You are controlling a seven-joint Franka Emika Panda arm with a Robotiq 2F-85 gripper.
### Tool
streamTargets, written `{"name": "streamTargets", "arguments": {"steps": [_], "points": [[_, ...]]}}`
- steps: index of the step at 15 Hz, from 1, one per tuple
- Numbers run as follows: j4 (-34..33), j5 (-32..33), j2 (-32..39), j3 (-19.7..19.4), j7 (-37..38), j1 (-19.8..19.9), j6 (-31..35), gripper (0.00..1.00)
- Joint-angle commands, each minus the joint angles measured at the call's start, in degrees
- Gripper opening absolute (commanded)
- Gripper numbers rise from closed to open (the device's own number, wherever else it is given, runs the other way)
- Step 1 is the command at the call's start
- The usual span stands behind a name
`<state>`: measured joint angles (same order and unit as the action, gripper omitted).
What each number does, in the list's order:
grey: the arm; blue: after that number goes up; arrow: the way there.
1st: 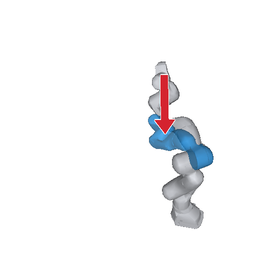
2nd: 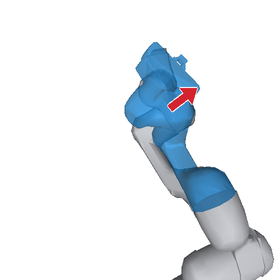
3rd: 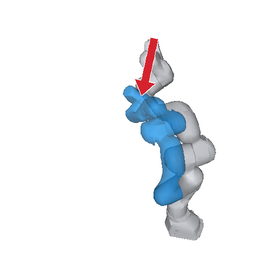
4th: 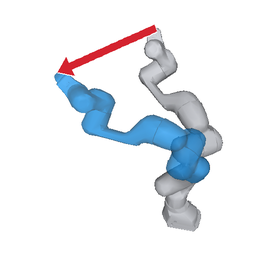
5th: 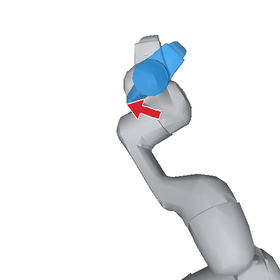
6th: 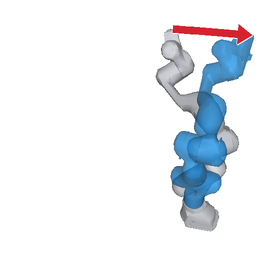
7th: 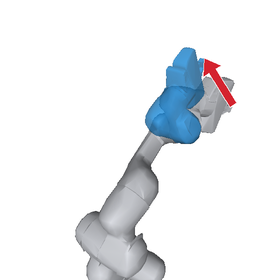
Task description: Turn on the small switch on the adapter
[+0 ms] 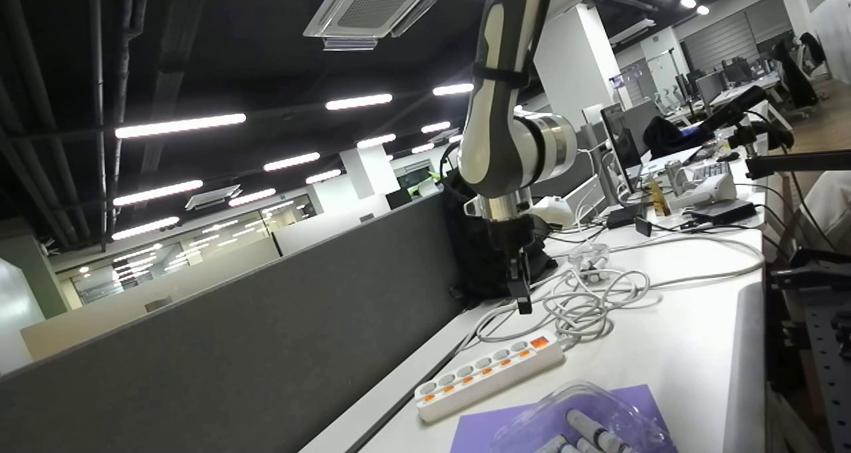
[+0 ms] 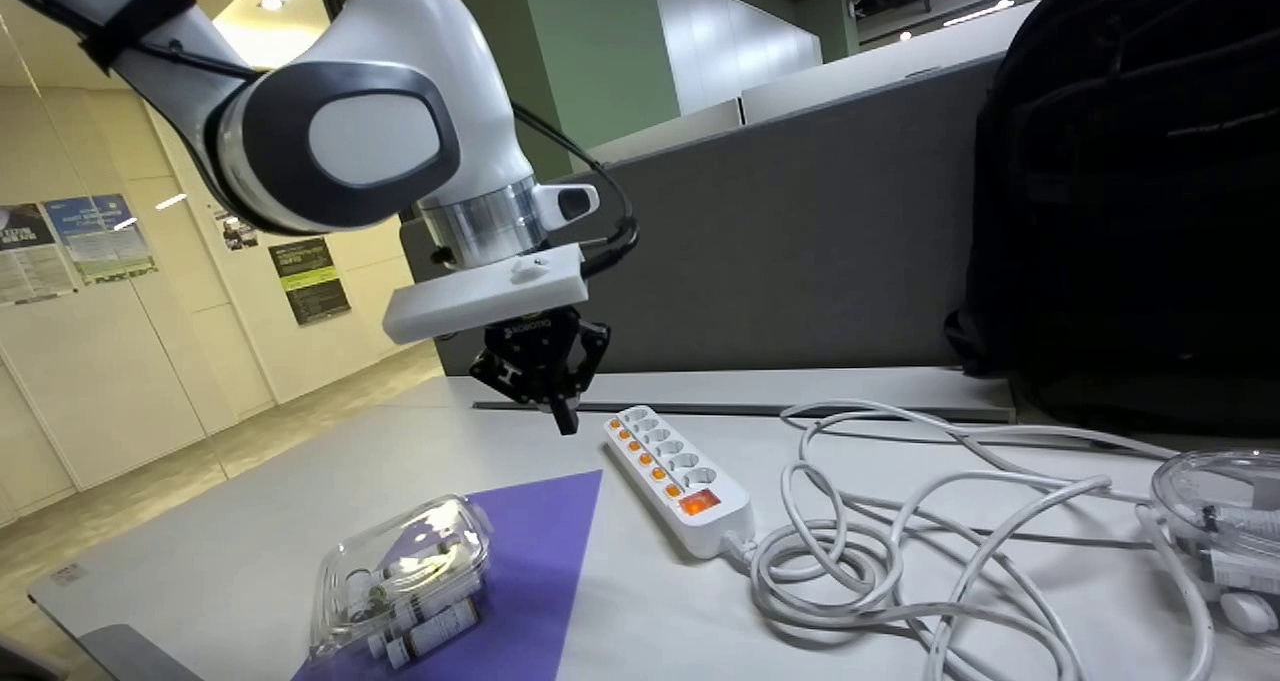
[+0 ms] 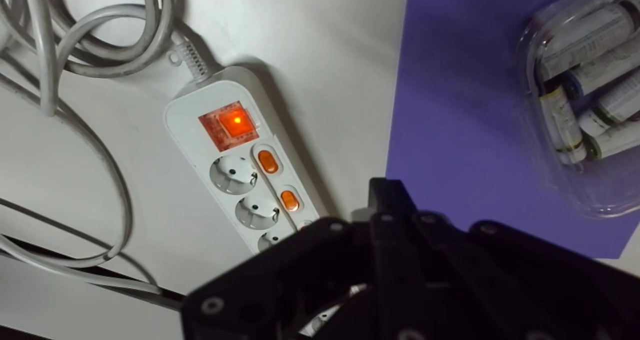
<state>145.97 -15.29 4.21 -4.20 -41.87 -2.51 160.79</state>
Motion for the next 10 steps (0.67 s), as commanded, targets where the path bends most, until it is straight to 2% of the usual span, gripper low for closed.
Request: {"name": "streamTargets", "arguments": {"steps": [1, 6, 10], "points": [[-0.9, 2.4, 1.6, 2.0, 2.3, 2.5, 1.1, 0.0], [-4.5, 13.3, 9.0, 0.9, 10.1, 4.0, 10.2, 0.0], [-9.0, 24.0, 15.2, -1.9, 19.2, 2.2, 12.1, 0.0]]}}
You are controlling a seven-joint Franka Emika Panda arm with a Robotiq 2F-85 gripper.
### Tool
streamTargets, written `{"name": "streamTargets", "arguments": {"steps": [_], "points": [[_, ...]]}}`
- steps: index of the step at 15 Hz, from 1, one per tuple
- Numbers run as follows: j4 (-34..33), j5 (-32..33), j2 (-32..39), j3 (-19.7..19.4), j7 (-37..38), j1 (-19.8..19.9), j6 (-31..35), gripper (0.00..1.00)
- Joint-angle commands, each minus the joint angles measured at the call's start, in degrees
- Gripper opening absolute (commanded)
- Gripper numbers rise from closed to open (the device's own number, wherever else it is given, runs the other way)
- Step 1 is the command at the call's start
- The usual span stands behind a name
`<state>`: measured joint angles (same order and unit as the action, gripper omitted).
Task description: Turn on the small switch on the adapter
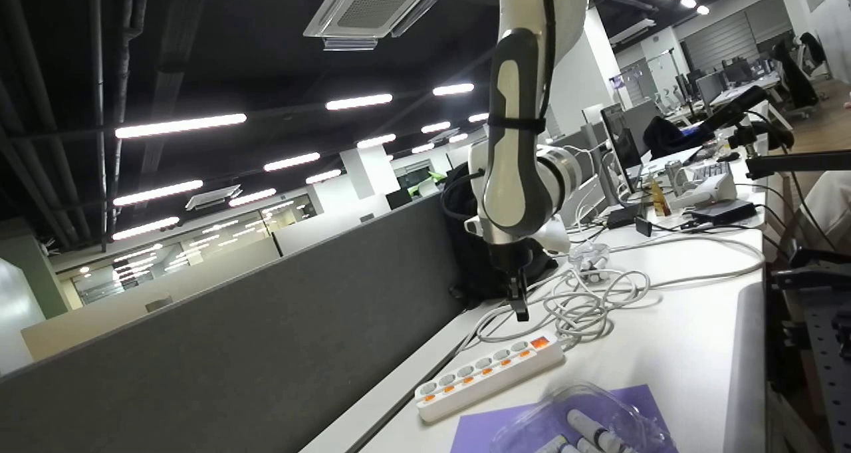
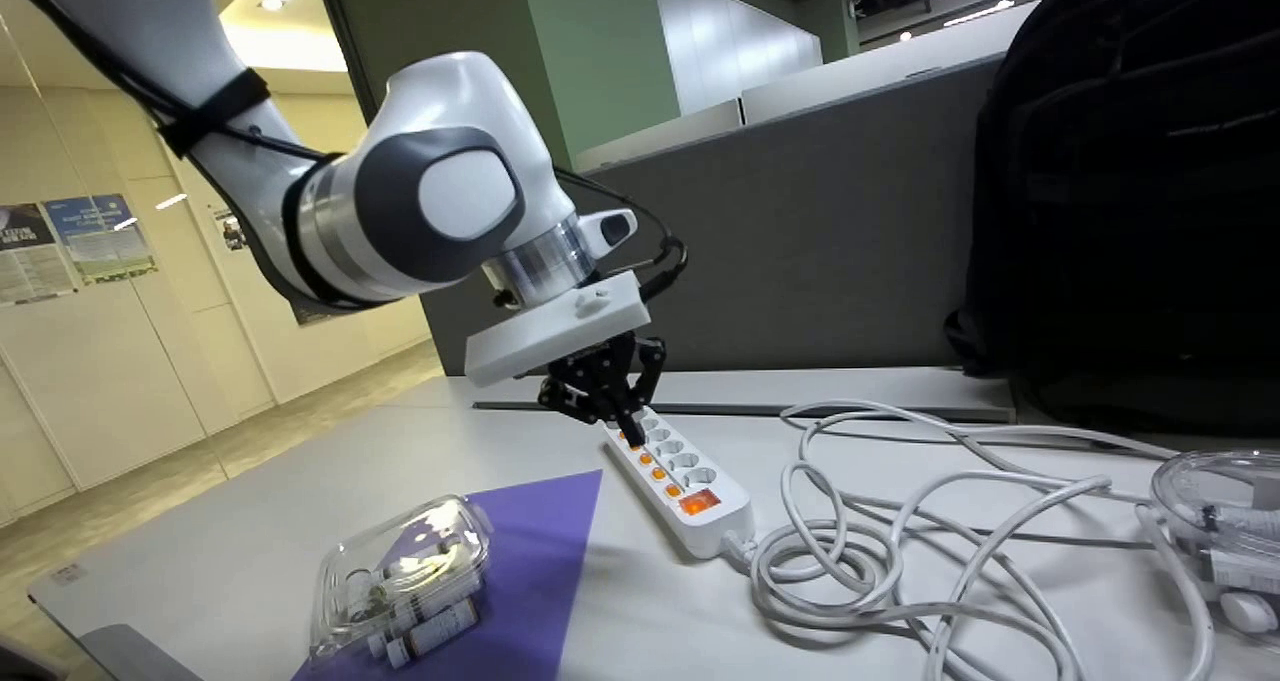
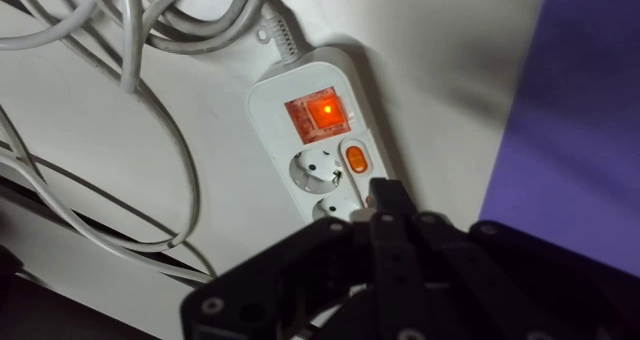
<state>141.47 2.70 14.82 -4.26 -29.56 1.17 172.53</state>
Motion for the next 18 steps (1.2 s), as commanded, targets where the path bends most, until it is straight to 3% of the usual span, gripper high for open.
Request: {"name": "streamTargets", "arguments": {"steps": [1, 5, 11, 18], "points": [[-5.8, 7.5, 5.9, -2.4, 8.6, -2.1, -0.1, 0.0], [-10.3, 9.8, 10.3, -2.2, 13.0, -3.7, -2.5, 0.0], [-14.4, 7.8, 13.9, 0.8, 15.0, -3.1, -2.4, 0.0], [-17.8, 8.2, 16.7, -1.5, 18.7, -4.2, -2.0, 0.0]]}}
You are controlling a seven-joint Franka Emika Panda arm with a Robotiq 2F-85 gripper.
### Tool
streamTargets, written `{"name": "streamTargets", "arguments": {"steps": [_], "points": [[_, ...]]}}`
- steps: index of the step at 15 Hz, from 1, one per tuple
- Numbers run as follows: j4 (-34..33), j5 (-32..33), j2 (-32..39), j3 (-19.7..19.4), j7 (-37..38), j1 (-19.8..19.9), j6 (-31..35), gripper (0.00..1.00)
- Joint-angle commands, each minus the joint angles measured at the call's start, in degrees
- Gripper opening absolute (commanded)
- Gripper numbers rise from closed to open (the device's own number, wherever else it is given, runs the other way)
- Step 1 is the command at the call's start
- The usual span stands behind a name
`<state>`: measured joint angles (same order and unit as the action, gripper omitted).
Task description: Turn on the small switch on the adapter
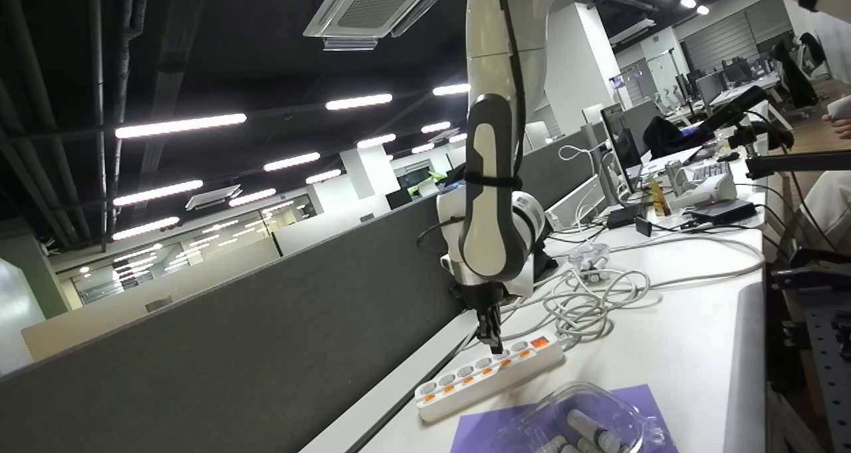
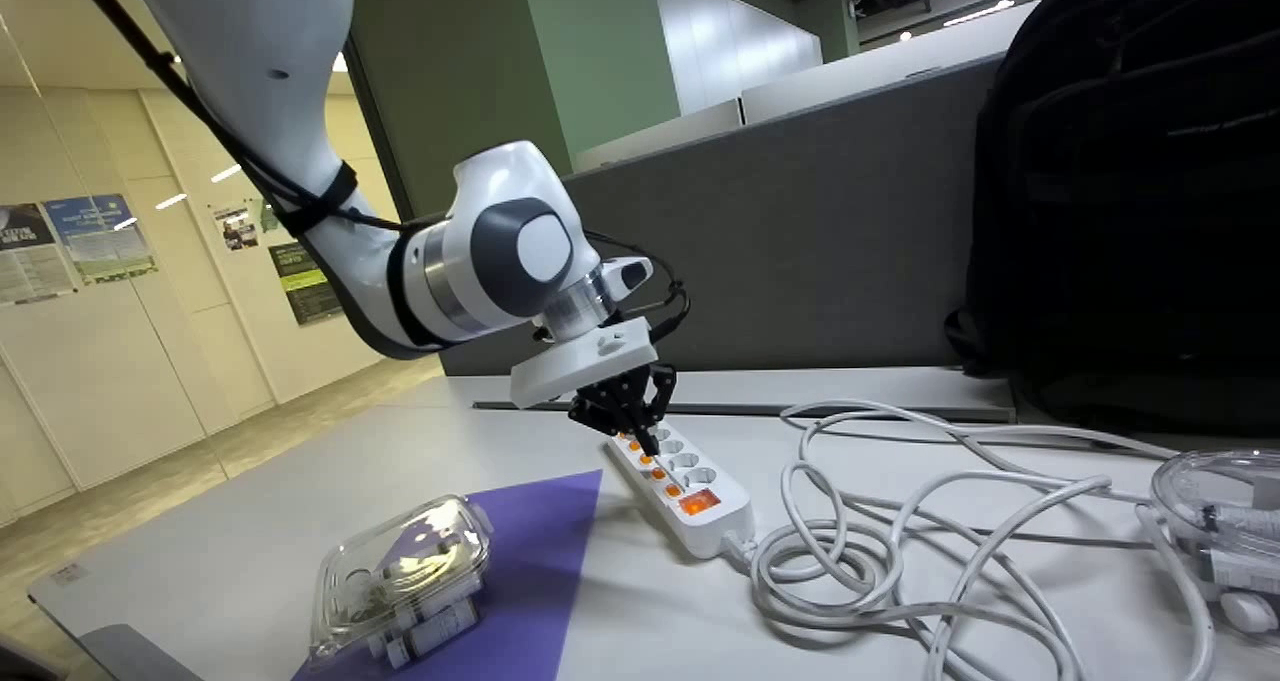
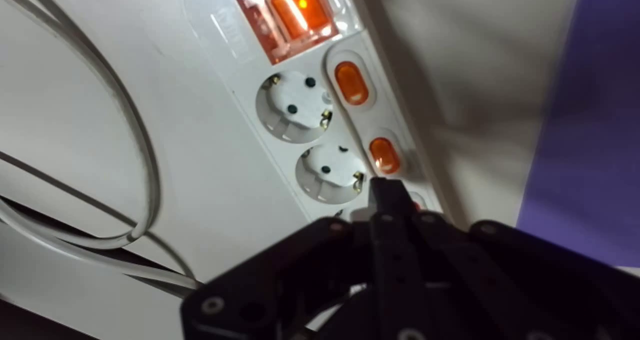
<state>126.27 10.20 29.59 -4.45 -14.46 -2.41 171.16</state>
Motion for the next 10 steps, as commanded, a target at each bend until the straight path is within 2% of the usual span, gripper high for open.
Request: {"name": "streamTargets", "arguments": {"steps": [1, 10], "points": [[-2.9, 0.9, 2.4, -1.8, 4.1, -0.9, -0.6, 0.0], [-2.8, 0.2, 2.9, -0.1, 4.1, -0.1, -0.6, 0.0]]}}
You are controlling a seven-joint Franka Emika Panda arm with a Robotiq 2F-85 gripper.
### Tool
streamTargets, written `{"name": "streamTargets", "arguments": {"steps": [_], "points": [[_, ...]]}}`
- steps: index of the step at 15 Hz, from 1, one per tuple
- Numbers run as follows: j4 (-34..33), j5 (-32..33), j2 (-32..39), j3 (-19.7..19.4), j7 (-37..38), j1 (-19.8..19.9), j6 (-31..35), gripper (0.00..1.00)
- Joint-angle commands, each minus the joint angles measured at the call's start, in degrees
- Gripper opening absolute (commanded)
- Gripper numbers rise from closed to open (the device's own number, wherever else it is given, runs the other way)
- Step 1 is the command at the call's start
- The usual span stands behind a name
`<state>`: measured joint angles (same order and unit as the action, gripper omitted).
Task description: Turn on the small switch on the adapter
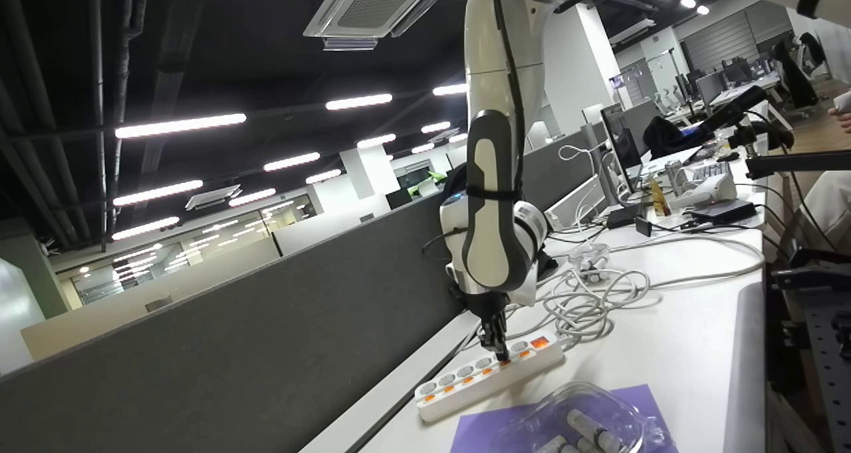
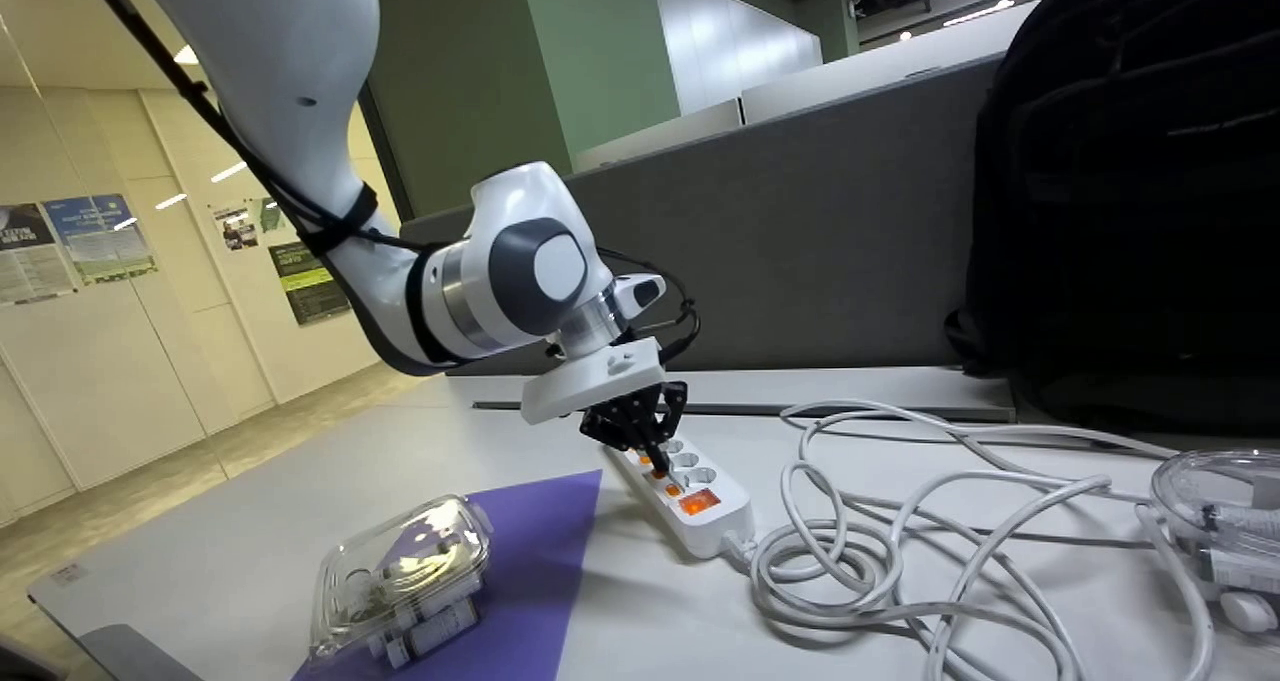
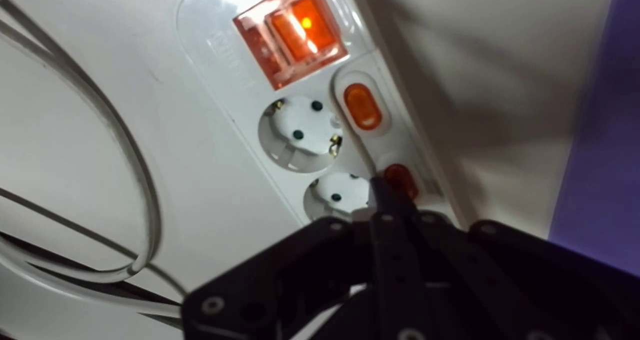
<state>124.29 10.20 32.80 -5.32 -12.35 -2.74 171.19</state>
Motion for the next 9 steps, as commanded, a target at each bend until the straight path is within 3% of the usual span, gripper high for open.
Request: {"name": "streamTargets", "arguments": {"steps": [1, 9], "points": [[-0.8, 0.1, -0.5, 1.1, 1.9, 0.3, -0.6, 0.0], [-1.1, 0.2, -0.1, 1.1, 2.1, 0.2, -0.6, 0.0]]}}
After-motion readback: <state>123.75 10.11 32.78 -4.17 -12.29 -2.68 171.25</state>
